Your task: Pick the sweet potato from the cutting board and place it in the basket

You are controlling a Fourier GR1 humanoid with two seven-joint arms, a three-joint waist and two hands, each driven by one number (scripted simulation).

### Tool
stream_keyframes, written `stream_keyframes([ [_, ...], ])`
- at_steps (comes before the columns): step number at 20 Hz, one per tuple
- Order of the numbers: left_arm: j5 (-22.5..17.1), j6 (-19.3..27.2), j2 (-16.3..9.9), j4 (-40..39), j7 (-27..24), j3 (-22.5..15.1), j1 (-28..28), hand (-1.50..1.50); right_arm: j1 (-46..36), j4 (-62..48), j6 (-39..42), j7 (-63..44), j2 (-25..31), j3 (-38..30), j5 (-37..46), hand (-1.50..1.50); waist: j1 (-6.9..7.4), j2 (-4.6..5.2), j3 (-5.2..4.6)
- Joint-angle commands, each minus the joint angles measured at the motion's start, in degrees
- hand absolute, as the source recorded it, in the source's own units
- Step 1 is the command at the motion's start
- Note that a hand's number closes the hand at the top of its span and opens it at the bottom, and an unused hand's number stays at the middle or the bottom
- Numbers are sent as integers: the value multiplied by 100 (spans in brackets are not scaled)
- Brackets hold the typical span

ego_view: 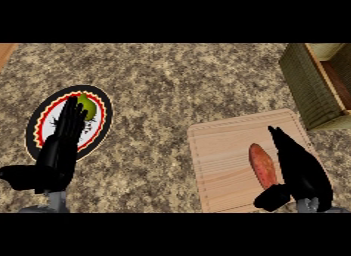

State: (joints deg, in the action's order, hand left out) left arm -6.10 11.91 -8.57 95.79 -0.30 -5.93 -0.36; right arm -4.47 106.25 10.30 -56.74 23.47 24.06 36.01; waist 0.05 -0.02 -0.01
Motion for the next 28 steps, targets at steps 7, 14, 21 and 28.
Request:
stream_keyframes([
  [7, 244, -18, 304, -301, 23, 111, -324, 0, -109, -372, 541, -81, -724, -134, 478, -150, -6, 3, 0],
  [14, 143, -348, 65, 288, 553, 422, -201, 0, 145, -495, 534, 485, -881, -542, 742, -150, -3, -2, 1],
  [21, 333, -331, 483, -32, -43, 238, 33, 0, 553, -667, 191, 957, -1112, -579, 1111, -150, -9, -1, 1],
  [28, 333, -391, 400, 45, 162, 406, -99, 0, 128, -1902, 293, 1712, -1229, -687, 1115, 150, 14, 6, 2],
])
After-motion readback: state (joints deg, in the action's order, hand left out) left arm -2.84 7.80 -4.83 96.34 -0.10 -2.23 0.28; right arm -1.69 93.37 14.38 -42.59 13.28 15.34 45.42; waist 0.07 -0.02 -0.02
